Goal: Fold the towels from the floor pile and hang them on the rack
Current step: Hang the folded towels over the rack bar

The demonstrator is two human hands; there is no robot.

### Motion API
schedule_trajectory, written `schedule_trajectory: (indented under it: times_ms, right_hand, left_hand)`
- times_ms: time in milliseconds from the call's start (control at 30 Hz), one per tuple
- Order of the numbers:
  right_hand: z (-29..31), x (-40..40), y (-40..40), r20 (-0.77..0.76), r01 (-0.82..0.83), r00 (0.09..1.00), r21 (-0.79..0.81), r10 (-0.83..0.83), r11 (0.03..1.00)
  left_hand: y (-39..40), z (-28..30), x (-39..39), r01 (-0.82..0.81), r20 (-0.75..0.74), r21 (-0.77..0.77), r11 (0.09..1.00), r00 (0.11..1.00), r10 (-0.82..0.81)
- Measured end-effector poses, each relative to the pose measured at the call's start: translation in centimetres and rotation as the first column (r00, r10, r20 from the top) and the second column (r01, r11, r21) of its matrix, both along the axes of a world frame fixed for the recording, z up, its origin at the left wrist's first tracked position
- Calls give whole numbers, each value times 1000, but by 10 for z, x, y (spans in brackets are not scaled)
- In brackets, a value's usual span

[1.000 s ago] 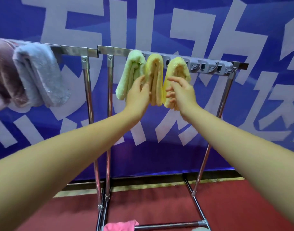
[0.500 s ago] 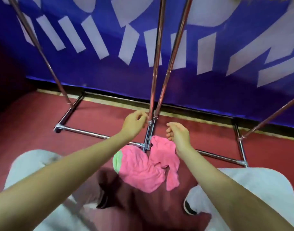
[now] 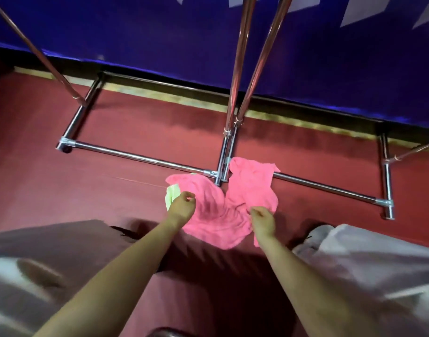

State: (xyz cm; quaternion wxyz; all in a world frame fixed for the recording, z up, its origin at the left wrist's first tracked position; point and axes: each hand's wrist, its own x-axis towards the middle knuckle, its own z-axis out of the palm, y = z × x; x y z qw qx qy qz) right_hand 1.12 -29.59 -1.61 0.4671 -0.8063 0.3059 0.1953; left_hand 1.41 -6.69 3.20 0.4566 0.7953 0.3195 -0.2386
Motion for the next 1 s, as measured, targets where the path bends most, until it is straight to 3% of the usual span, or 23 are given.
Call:
schedule_trajectory:
  times_ms: [100, 267, 367, 467, 533, 600, 700, 867, 1000]
  right_hand:
    - [-7, 21, -6, -22, -84, 996, -179, 81, 980]
    - [-43, 67, -20, 15, -88, 995, -407, 103, 909]
    - [-66, 90, -34, -204, -235, 966, -431, 159, 872]
    - [-82, 98, -49, -430, -461, 854, -370, 291, 806]
    - [-85, 98, -53, -322, -450, 881, -343, 347, 825]
    - [-75, 95, -49, -135, -278, 958, -223, 253, 934]
    - [-39, 95, -39, 51, -109, 992, -62, 113, 992]
    - [52, 107, -31, 195, -36, 981, 189, -1, 981]
    - [127, 103, -24, 244, -5, 966, 330, -81, 944]
  left_hand:
    - [-12, -16, 10, 44, -49, -10, 999, 998, -44]
    - [-42, -49, 35, 182, -80, -20, 983, 980, -183]
    - [-57, -65, 49, 236, -114, -25, 971, 965, -237]
    - [-69, -74, 57, 266, -138, -25, 964, 954, -267]
    - [-76, -77, 60, 271, -139, -31, 962, 952, -272]
    - [-81, -72, 64, 255, -128, -50, 966, 957, -260]
    - [-88, -49, 73, 223, -55, -79, 972, 972, -227]
    - [-94, 7, 79, 112, 119, -182, 977, 989, -91]
    - [-98, 77, 64, 5, 260, -390, 921, 960, 105]
